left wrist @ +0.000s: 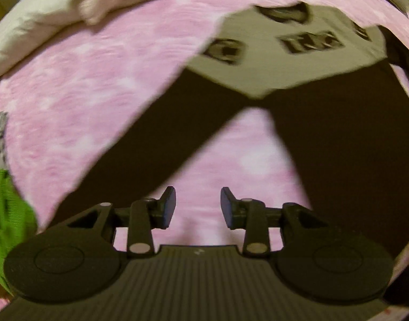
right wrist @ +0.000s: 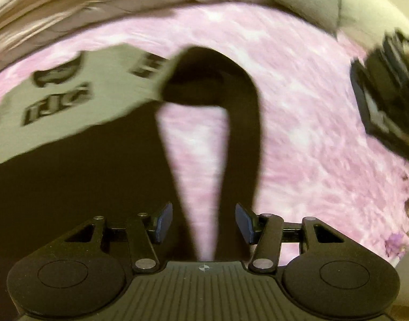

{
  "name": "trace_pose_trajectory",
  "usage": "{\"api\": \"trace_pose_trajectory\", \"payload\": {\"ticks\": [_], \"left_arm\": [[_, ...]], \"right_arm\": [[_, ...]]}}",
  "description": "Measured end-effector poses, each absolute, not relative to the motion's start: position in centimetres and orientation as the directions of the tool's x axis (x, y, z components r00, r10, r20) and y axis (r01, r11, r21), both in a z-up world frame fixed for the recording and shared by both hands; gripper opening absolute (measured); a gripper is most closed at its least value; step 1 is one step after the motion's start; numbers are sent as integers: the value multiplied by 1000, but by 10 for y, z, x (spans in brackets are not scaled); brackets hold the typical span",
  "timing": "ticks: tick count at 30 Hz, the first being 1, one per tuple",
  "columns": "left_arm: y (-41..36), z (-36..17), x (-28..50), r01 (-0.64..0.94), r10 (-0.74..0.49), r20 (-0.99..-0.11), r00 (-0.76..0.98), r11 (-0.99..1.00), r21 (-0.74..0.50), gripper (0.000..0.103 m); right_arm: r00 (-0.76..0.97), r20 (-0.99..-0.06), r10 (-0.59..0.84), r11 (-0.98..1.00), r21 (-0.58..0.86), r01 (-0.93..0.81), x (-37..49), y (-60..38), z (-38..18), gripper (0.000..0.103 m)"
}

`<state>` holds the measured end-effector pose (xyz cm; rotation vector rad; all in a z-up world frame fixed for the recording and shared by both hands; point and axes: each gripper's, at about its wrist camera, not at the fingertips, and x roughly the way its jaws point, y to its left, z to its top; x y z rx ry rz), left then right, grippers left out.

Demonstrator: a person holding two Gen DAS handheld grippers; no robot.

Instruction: Fold large clothes

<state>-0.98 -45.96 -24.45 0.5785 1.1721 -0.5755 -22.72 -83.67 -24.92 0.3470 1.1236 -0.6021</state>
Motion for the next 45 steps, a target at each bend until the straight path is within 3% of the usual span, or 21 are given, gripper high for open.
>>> {"api": "trace_pose_trajectory", "payload": {"ticks": [6,7,9,12,15,18,20,21,22,27,35,45], "left_arm": [[-572,-252,-75,747,-113,-969,221,658,94,38],[-586,-251,-80,759,-112,-970,215,645,93,38],[-616,-251,-90,786,-111,-973,202,611,93,38],[-651,-247,-98,819,-113,-974,194,566,97,38],[-680,-239,-99,837,-133,-971,198,538,97,38],[-705,-232,-100,846,-157,-966,205,524,94,39],[-718,-230,-102,854,-166,-965,204,511,93,40],[-724,-231,-104,859,-167,-965,202,504,92,40],[-729,-232,-105,863,-167,-966,197,498,90,40],[-739,-245,-114,868,-144,-976,166,491,75,40],[-745,-257,-126,876,-111,-982,150,476,80,42],[-756,-239,-135,861,-136,-973,187,499,96,46]], "right_arm": [[322,-941,-106,820,100,564,-248,-888,-290,49],[347,-935,-68,819,147,554,-251,-894,-292,43],[387,-922,-1,814,224,536,-257,-905,-287,6],[414,-910,-23,797,233,557,-272,-922,-255,5],[429,-894,-133,779,174,603,-295,-961,-210,5],[387,-861,-331,749,10,663,-313,-1012,-179,6],[331,-840,-430,714,-92,694,-317,-1044,-173,21],[321,-834,-449,704,-108,702,-319,-1055,-170,34],[331,-823,-462,702,-111,704,-321,-1061,-168,37],[355,-839,-413,716,-59,696,-333,-1055,-182,46],[311,-908,-281,666,49,744,-357,-1054,-236,47],[347,-886,-307,617,92,781,-355,-1093,-226,49]]}}
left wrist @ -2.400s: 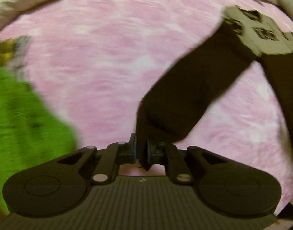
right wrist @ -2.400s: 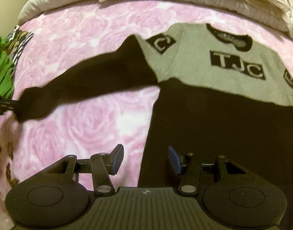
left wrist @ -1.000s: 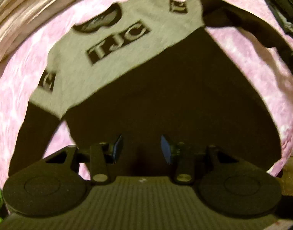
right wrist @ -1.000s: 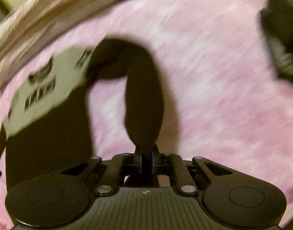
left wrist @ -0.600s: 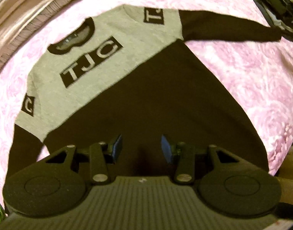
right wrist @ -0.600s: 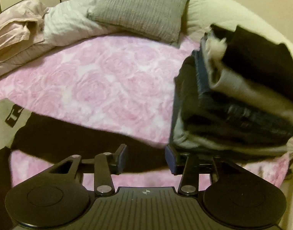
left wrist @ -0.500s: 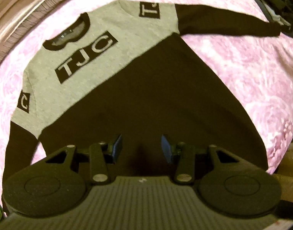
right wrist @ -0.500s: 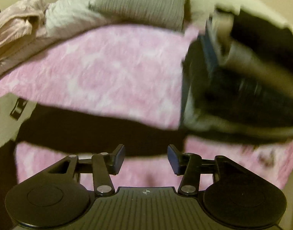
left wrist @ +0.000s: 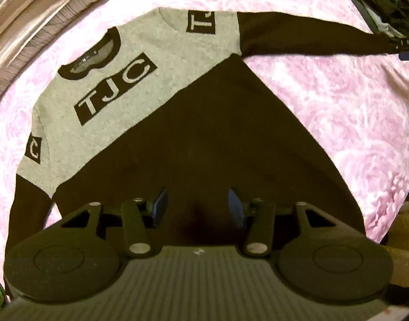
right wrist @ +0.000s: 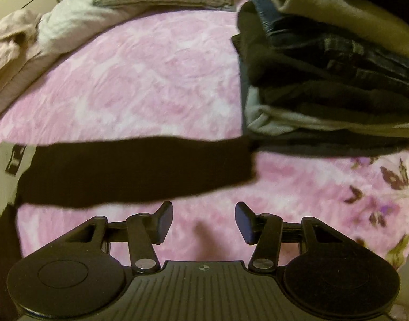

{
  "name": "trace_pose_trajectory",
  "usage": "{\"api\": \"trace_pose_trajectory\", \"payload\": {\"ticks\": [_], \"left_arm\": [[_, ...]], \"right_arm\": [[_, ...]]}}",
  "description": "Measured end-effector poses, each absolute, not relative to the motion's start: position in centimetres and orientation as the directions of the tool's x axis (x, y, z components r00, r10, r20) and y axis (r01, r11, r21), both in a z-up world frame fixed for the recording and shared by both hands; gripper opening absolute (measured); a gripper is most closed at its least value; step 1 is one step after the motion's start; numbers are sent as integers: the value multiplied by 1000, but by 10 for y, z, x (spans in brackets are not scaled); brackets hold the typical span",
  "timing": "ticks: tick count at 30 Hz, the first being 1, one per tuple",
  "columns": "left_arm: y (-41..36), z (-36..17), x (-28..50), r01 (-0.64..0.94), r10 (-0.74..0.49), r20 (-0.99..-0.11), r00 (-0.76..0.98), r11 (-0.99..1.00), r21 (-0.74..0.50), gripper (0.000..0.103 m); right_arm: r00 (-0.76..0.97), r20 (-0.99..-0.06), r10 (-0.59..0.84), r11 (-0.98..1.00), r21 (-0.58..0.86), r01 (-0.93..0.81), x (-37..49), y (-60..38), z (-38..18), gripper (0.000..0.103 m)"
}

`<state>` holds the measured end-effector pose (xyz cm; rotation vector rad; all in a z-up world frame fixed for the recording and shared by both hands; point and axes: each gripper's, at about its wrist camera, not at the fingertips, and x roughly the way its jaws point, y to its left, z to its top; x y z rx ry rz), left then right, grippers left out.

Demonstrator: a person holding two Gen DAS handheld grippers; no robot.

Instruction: Fold large clothes

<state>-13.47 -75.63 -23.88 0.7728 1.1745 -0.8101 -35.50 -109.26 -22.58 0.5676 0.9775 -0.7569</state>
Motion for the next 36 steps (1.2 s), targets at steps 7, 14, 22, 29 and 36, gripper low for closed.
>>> {"api": "trace_pose_trajectory", "payload": {"ticks": [7,14,22,29,36], "left_arm": [[-742,-207,-135,796,-168,-960,223,600,80,64],[-696,-169,-136,697,-201,-937,287,714,61,90],[-610,-141,-151,579,-175,-909,378,811,85,102],[-536,-125,-167,503,-162,-898,410,861,74,102],[-492,-109,-182,476,-174,-888,426,878,56,102]], "right_arm": [[387,-881,-274,662,119,740,-347,-1069,-188,61],[426,-883,-198,749,145,647,-331,-993,-143,81],[444,-890,-98,858,151,492,-308,-884,-106,83],[466,-883,-61,911,142,387,-301,-792,-79,83],[485,-873,-55,942,115,315,-301,-732,-61,83]]}}
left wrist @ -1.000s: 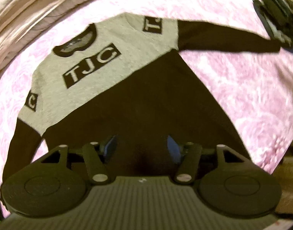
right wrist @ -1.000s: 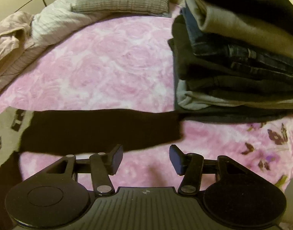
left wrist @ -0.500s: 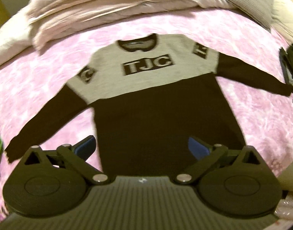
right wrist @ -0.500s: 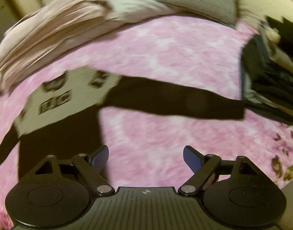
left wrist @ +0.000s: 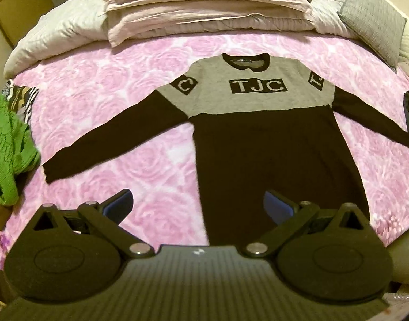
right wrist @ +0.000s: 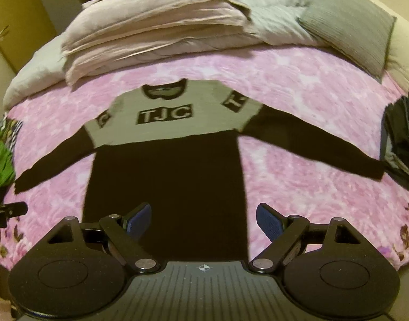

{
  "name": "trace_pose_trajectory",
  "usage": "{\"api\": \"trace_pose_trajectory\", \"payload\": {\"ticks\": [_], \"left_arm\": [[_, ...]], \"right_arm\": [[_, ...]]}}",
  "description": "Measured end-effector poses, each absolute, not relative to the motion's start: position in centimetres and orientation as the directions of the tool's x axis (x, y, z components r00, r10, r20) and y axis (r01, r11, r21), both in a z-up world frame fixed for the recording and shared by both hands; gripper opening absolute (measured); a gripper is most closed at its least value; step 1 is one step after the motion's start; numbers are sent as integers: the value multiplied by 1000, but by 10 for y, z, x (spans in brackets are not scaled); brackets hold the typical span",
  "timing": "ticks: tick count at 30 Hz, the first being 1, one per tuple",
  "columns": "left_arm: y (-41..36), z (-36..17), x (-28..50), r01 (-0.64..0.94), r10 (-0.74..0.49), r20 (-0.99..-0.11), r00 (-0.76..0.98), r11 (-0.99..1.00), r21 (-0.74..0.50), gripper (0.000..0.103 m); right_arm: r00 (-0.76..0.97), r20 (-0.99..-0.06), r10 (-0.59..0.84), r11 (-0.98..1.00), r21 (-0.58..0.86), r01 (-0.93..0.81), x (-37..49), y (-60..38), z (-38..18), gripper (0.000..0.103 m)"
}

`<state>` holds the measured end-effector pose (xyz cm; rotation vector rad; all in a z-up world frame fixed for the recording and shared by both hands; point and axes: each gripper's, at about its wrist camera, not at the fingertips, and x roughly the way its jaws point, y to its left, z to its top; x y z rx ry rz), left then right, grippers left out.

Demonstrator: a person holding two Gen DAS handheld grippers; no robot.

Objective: Fold large clothes
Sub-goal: 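Release the sweater and raise both grippers above it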

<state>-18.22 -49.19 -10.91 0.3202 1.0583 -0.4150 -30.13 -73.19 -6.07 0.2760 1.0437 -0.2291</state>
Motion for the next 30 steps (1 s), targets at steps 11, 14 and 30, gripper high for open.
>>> {"api": "trace_pose_trajectory", "payload": {"ticks": [11,14,30], "left_arm": [[-464,-97,-201,378,-136,-892,432,925,42,102],[-465,-98,-208,371,-131,-895,426,928,41,102],[-487,-103,-224,418,-152,-908,390,908,28,102]], "right_arm": [[472,-882,-2,974,105,201,-303,-701,-57,83],[464,-886,-2,981,88,173,-305,-702,-59,83],[406,-914,1,980,81,180,-321,-706,-76,83]]}}
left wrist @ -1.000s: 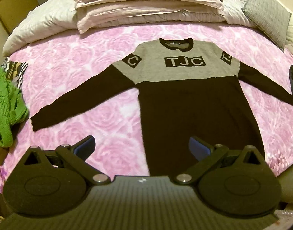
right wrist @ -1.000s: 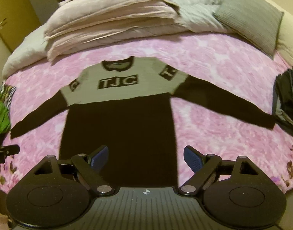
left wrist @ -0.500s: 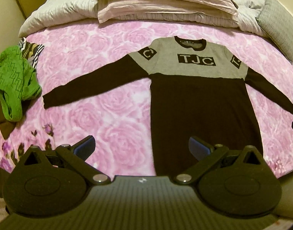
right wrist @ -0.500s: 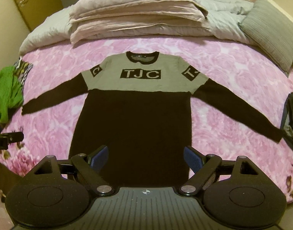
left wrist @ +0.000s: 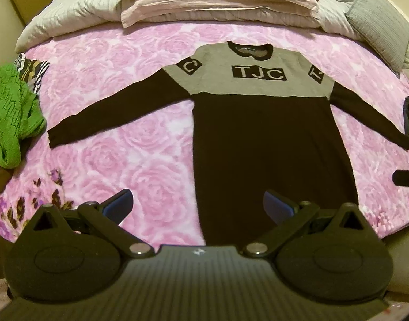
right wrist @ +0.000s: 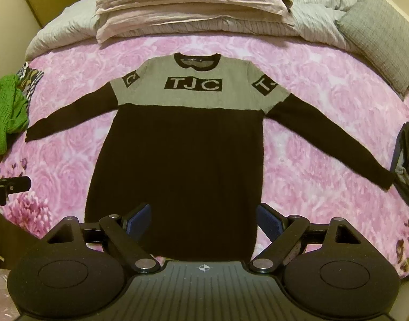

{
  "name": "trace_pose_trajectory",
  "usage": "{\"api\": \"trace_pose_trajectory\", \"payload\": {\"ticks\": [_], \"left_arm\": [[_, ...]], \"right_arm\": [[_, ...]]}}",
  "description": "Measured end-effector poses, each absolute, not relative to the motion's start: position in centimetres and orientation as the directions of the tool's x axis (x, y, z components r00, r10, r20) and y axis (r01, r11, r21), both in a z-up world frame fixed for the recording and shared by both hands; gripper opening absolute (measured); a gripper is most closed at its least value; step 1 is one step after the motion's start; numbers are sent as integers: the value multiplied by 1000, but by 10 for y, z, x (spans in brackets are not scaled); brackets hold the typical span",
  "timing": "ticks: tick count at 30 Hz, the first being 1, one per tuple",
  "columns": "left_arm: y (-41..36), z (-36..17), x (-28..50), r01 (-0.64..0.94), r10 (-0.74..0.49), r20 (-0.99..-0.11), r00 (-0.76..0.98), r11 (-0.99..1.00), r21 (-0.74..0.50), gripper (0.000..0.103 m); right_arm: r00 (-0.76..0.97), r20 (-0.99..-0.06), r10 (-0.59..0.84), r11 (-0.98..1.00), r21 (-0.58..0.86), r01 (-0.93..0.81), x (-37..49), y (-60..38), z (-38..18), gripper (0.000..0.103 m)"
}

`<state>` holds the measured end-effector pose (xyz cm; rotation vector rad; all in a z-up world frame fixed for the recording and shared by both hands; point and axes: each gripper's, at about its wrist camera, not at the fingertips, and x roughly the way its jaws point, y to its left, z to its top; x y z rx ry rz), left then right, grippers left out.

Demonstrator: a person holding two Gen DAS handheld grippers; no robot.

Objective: Fold large clothes
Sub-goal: 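Release the sweater and raise both grippers above it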

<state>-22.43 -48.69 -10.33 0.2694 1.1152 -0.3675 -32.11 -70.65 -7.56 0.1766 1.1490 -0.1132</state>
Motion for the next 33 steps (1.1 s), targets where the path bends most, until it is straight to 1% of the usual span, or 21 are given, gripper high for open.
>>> {"api": "trace_pose_trajectory", "payload": {"ticks": [14,33], "left_arm": [[-496,-101,-224,453,-162,-909,385,891,33,102],[-492,-99,-222,434,-143,-911,388,900,43,102]], "right_arm": [[411,-912,-6,975,86,205,-326,-715,-74,83],[415,-909,22,977,108,185,-318,-711,-78,83]]}}
